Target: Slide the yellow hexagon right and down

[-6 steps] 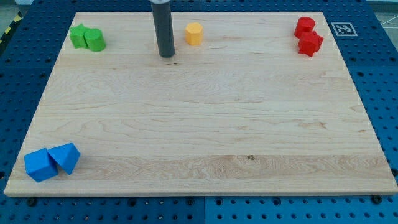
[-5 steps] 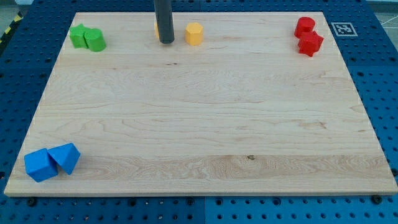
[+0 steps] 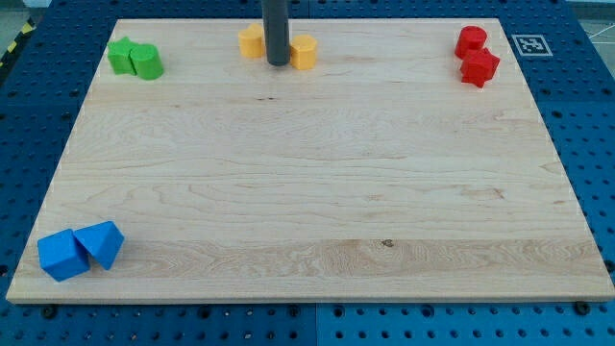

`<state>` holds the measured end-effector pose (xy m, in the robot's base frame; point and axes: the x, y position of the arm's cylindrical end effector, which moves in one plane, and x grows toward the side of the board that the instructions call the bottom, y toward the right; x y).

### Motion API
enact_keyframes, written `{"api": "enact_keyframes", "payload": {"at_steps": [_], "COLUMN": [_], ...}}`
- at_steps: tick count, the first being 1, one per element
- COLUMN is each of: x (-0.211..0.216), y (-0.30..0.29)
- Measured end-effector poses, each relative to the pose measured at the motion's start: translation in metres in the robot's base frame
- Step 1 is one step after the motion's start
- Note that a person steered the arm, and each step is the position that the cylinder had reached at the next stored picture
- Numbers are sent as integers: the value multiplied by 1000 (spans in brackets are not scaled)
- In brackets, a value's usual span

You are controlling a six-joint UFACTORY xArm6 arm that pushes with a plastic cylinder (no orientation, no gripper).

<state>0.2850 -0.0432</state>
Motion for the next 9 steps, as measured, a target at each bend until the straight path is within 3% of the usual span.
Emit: {"api": "enact_keyframes", "payload": {"at_steps": [2, 5, 7, 9], "x": [-24, 26, 33, 40], "y": [3, 71, 112, 100]}}
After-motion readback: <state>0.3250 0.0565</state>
